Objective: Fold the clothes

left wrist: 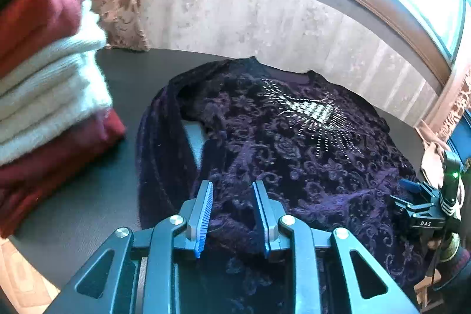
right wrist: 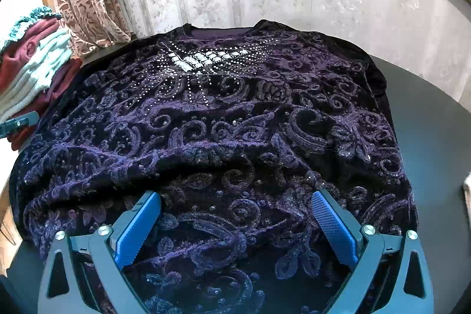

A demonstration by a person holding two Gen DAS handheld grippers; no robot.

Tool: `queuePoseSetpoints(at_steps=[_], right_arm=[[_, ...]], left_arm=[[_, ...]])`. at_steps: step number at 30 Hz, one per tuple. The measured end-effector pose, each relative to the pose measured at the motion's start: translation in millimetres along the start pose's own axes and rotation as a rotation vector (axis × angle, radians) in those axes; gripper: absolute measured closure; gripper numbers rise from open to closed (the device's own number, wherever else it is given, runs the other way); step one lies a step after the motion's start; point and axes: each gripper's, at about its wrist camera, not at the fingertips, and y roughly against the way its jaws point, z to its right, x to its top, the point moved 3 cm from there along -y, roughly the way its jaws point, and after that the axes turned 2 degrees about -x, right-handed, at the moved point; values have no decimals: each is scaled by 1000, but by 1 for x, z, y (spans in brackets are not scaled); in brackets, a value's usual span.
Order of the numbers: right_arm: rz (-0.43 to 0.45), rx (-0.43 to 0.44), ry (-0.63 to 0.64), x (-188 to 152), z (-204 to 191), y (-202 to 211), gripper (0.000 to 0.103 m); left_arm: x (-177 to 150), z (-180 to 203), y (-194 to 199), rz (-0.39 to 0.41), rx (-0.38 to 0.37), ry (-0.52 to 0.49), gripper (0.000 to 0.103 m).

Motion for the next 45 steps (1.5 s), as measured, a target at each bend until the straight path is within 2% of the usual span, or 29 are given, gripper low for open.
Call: queuePoseSetpoints(at_steps=[2,6,7,11,13,17,21,27,29,31,33,35,39,40,43,45], right_arm=[[0,-1,0,0,0,0,0],[0,-3,-2,-1,-1,0,0],[1,-2,-3,-1,0,0,0],[2,0,-6,0,0,0,0],[2,-2,-4,0,1,0,0],[-1,-4,-2,0,0,0,0],[-8,0,0,0,-1,1,0],[-29,25,85,-11,-5,29,0],[-21,64,101,-16,-6,49,0],[-14,148,111,-22,-15,69,0],[-32,232,147,-28,-30,79,0],[-66,244,193,-33,-45,75,0],[-160,249,249,-46,-62,54,0],[-187,245,276,-51,-66,50,0],[-249,214,392,-70,-67,57,0],[-275,211,392,-80,-61,63,0]], left_arm=[[5,12,-14,-19,-10,-62,76],[20,33,-59,-114,49,-217,76],[23,33,-66,-120,52,-222,76],[34,28,-89,-127,51,-208,74],[39,25,-100,-131,50,-201,69],[50,20,-123,-138,49,-187,65],[58,19,-122,-166,24,-174,55],[70,18,-119,-208,-16,-155,52],[74,18,-119,-222,-29,-149,55],[78,17,-118,-236,-42,-143,56],[82,17,-117,-250,-56,-136,57],[86,17,-116,-264,-69,-130,57],[74,25,-133,-336,-22,-249,57],[71,28,-138,-354,-9,-280,52],[68,21,-137,-308,-47,-249,51],[63,23,-135,-264,-52,-257,50]])
